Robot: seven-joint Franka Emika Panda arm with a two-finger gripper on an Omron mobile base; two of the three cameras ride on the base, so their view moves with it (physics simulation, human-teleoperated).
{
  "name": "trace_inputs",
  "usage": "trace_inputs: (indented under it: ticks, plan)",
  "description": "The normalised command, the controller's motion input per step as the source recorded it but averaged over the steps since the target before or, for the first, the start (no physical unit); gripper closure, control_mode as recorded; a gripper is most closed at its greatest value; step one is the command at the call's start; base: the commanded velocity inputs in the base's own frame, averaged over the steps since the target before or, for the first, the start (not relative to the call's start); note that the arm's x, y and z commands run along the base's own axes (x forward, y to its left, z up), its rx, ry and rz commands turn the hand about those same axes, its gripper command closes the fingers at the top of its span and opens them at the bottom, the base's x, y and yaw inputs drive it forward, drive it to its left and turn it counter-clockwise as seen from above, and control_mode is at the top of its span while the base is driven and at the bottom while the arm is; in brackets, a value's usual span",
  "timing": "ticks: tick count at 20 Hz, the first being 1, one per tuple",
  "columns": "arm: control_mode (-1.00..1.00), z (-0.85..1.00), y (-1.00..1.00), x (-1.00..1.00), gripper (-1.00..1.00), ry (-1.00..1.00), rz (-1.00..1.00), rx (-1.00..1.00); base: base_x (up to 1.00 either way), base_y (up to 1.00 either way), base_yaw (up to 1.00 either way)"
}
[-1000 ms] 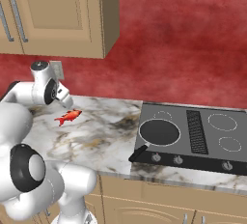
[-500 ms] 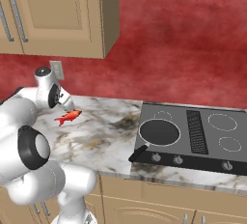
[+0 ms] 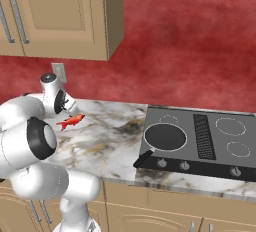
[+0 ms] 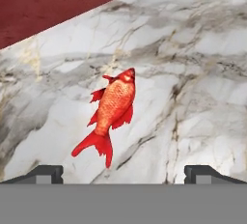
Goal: Place both pans onto different burners. Then place the carrot and the fish on different pans.
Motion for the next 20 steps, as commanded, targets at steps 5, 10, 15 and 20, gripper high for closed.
trace_inputs:
  ticks: [5,10,15,20]
  plan:
    - [-1.0,-0.22,0.08,0.19,-1.0,0.0,0.0,0.0,0.0,0.0,0.0]
    - [-1.0,-0.23,0.04,0.19,-1.0,0.0,0.0,0.0,0.0,0.0,0.0]
    - [-1.0,-0.18,0.01,0.15,-1.0,0.0,0.0,0.0,0.0,0.0,0.0]
    - [-1.0,-0.18,0.0,0.17,-1.0,0.0,0.0,0.0,0.0,0.0,0.0]
